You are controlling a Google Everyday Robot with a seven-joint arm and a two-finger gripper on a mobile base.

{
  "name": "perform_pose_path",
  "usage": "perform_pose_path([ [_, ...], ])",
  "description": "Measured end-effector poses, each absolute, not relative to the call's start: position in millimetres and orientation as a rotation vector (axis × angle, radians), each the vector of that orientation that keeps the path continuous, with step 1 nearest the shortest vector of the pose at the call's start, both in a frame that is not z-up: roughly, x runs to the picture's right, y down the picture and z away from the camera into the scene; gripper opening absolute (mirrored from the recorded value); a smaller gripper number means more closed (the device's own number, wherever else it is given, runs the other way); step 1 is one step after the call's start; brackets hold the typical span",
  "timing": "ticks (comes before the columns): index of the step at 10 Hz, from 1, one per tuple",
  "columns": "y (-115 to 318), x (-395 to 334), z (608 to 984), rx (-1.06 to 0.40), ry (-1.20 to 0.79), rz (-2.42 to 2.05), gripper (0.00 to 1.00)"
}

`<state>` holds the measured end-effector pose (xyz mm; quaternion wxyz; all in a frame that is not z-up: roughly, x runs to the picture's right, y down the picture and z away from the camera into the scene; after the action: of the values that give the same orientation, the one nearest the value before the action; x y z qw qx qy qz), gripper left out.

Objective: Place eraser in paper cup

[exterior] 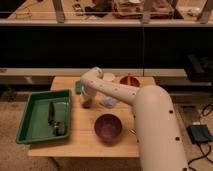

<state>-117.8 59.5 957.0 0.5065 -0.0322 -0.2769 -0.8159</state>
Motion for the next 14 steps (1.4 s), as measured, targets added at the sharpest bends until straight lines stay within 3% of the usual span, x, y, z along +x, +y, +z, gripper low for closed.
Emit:
perform_pose_path([
  [6, 31.8, -104.9, 935.9, -0.019, -0.675, -1.973, 0.40],
  [10, -45.8, -82.4, 875.4, 0.128, -0.659, -1.973, 0.40],
  [14, -128.1, -44.7, 876.2, 0.201, -0.611, -1.901, 0.40],
])
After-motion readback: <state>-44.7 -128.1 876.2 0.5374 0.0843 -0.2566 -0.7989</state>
